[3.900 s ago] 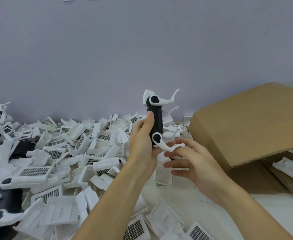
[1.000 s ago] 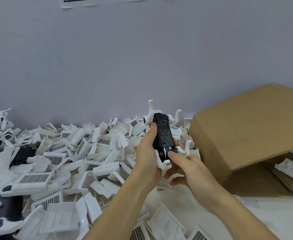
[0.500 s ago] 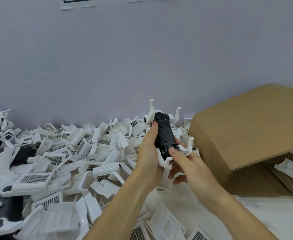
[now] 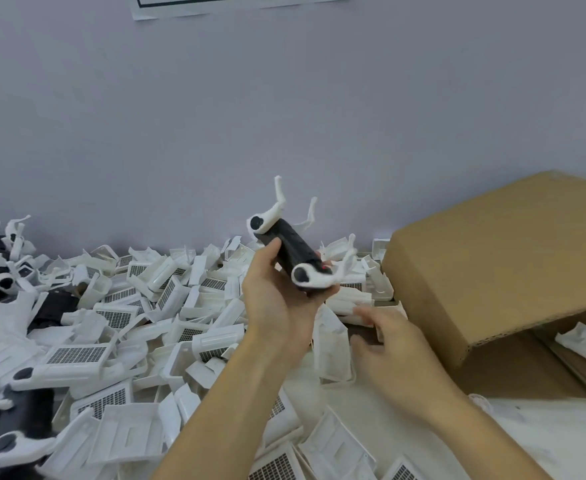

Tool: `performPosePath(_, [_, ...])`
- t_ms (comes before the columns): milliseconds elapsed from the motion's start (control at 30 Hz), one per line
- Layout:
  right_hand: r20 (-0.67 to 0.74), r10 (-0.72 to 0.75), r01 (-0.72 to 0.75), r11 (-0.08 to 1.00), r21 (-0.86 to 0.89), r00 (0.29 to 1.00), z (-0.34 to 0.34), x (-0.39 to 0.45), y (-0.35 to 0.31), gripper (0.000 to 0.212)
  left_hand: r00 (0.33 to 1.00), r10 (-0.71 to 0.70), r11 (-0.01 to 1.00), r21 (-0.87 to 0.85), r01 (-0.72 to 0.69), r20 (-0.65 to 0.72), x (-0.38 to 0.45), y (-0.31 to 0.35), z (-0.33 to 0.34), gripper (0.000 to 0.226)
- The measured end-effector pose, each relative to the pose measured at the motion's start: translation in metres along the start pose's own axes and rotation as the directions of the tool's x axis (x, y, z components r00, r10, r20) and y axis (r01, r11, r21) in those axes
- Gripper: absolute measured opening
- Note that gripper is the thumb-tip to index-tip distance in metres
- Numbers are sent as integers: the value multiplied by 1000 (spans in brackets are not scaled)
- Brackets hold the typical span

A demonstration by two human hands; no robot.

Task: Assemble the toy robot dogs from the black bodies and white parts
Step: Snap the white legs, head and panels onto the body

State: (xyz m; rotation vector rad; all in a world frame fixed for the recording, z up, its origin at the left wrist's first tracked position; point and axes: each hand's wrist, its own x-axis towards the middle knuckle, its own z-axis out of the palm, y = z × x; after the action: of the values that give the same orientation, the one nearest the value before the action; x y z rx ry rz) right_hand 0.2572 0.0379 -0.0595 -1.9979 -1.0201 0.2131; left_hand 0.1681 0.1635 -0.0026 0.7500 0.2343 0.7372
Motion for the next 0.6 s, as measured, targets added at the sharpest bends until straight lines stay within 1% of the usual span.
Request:
performPosePath(67, [62,-35,41,993,-111,997,2,-1,3,38,1000,19,997,77,-18,-9,1,-1,0,25])
performPosePath(100, [51,-31,37,992,-118,998,2,-1,4,37,1000,24,993,118,-22,-16,-1,0,2,23])
performPosePath(133, [30,-23,26,992,-121,999,2,-2,4,36,999,27,986,164,-21,-35,-1,0,3,33])
performPosePath(200, [6,-4,5,990,-138,1000,2,-2,5,36,996,24,967,254,-2,-82,-2,0,6,62])
performPosePath(233, [1,1,-1,989,-146,1000,3,-2,6,37,994,24,956,292,8,-105,-3,-1,8,72])
performPosePath(267, [3,5,-4,989,-151,1000,3,-2,6,37,991,30,943,332,14,-128,-4,-2,9,77])
performPosePath(300, [7,9,-8,988,-152,1000,3,-2,6,36,988,34,930,367,23,-149,-4,-4,10,77])
performPosePath(333, [16,11,-9,988,-151,1000,3,-2,6,32,986,43,917,399,24,-159,-4,-5,10,72])
performPosePath(433, [36,13,-7,988,-156,999,2,-3,5,15,988,52,874,485,25,-145,-6,-7,14,43])
performPosePath(467, [35,15,-8,985,-175,999,2,-2,5,11,989,53,870,492,21,-137,-8,-7,17,39])
performPosePath(533, [27,13,-7,976,-216,1000,3,-1,6,11,991,58,864,503,11,-122,-12,-3,26,34])
performPosePath(600, [32,7,1,970,-242,999,4,-2,6,17,993,55,838,546,10,-103,-16,-1,36,30])
